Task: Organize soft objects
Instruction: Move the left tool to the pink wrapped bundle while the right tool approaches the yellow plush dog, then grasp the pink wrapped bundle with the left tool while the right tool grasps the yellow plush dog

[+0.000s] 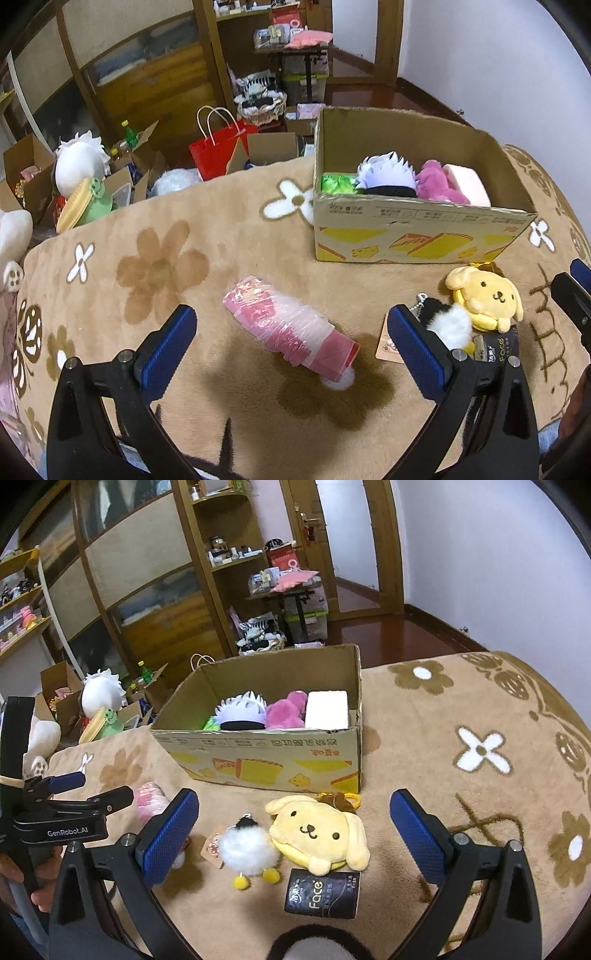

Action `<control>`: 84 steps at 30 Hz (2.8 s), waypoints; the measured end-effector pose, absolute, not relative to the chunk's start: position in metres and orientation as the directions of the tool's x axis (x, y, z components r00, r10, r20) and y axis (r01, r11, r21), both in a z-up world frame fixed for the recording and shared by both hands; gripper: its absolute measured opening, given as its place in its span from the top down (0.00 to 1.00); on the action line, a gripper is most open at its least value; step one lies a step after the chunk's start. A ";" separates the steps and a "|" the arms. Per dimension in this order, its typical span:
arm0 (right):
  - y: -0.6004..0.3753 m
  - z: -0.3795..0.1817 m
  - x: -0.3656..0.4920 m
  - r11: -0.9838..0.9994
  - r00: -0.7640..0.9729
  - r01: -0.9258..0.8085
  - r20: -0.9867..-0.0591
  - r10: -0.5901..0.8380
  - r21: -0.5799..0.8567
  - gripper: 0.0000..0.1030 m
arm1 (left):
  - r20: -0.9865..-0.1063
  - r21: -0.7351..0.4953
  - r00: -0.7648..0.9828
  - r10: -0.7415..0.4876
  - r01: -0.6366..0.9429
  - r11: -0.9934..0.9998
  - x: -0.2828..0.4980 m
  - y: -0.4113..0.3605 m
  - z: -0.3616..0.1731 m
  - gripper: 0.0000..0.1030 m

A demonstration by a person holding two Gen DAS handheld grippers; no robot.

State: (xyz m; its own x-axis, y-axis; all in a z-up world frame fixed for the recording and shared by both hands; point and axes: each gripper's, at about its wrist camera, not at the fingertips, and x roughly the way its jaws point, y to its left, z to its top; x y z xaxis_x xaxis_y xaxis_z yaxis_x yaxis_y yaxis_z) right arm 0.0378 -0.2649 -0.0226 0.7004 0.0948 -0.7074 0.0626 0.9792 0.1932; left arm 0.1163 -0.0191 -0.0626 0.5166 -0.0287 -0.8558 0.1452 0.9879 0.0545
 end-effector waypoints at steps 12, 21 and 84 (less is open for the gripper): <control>-0.275 -0.054 0.058 0.970 0.659 0.097 -0.745 0.106 0.223 0.00 | -0.899 0.059 0.438 -0.001 0.124 0.991 0.141 -0.024 -0.095 0.01; -0.282 -0.075 0.070 0.961 0.626 0.129 -0.771 0.113 0.245 0.00 | -0.928 0.063 0.371 0.026 0.086 0.994 0.154 -0.020 -0.122 0.01; -0.270 -0.134 0.087 0.952 0.474 0.144 -0.864 0.172 0.269 0.29 | -0.982 0.000 0.187 -0.015 0.078 0.997 0.151 -0.039 -0.179 0.25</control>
